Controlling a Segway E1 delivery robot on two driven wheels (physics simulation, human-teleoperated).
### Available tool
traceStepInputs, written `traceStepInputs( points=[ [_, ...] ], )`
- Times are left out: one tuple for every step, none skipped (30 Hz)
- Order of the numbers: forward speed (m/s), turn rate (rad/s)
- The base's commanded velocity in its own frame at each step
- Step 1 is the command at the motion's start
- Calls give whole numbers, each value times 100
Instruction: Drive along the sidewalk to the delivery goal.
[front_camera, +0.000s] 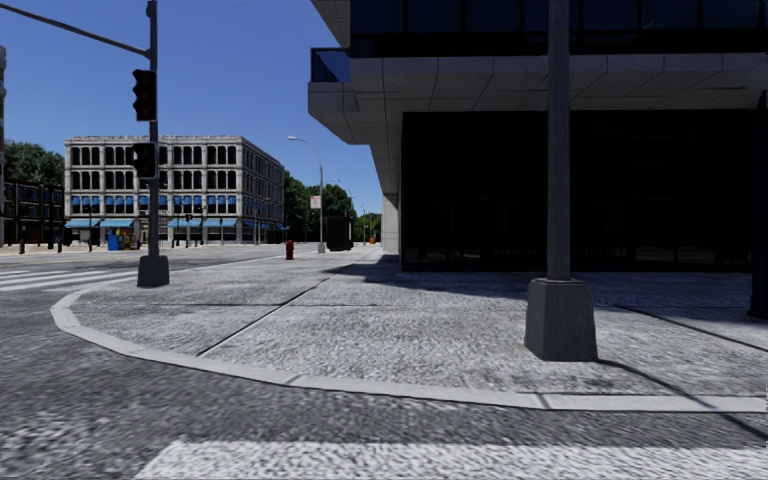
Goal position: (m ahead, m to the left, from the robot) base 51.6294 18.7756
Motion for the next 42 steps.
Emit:
traceStepInputs(
  points=[
    [200,0],
    [200,0],
    [200,0],
    [200,0],
    [200,0],
    [200,0],
    [200,0],
    [200,0],
    [200,0],
    [200,0],
    [200,0],
    [200,0],
    [200,0],
    [200,0],
    [200,0],
    [200,0],
    [200,0],
    [200,0],
    [200,0],
    [200,3],
    [200,12],
    [200,17],
    [200,17],
    [200,22],
    [200,28],
    [200,34],
    [200,34],
    [200,36],
    [200,37],
    [200,37],
    [200,37],
    [200,37],
    [200,37],
    [200,37],
    [200,37],
    [200,37],
    [200,37],
    [200,37],
    [200,37],
    [200,37],
    [200,37],
    [200,37]
  ],
)
